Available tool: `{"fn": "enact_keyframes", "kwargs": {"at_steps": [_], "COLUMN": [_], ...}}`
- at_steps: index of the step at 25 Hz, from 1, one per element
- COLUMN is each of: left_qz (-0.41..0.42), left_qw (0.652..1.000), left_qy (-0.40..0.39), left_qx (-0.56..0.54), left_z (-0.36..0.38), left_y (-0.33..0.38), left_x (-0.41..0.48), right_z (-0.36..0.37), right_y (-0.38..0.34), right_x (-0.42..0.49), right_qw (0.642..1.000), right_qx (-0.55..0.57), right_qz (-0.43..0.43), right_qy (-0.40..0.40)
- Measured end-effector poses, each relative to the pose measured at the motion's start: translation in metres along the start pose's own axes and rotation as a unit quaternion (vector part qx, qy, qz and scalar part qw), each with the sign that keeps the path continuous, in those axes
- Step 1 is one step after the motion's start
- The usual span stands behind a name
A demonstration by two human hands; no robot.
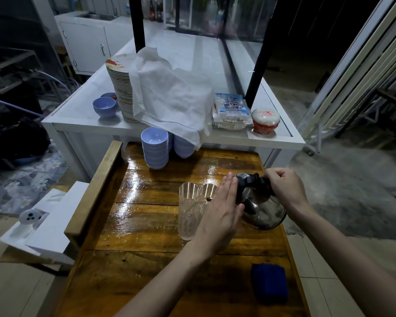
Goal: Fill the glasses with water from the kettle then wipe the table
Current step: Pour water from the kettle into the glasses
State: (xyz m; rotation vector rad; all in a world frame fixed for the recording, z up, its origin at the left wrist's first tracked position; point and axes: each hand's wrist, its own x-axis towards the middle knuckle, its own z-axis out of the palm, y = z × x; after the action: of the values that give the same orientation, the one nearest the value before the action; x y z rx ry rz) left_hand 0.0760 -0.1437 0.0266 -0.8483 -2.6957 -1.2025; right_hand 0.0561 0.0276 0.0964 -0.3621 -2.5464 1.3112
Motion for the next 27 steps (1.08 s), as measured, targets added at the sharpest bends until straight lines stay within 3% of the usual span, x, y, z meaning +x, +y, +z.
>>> {"fn": "enact_keyframes", "kwargs": {"at_steps": [27], "left_qz": [-0.01], "left_qw": [0.999], "left_qy": [0.026], "left_qx": [-0.03], "left_z": [0.004], "left_y": [0.003], "left_x": [-0.005], "right_z": [-0.002], "right_y": [-0.009], "right_x": [0.0], "right_qw": [0.996], "right_qx": [-0.078], "right_qz": [-0.031], "right_qy": [0.0]}}
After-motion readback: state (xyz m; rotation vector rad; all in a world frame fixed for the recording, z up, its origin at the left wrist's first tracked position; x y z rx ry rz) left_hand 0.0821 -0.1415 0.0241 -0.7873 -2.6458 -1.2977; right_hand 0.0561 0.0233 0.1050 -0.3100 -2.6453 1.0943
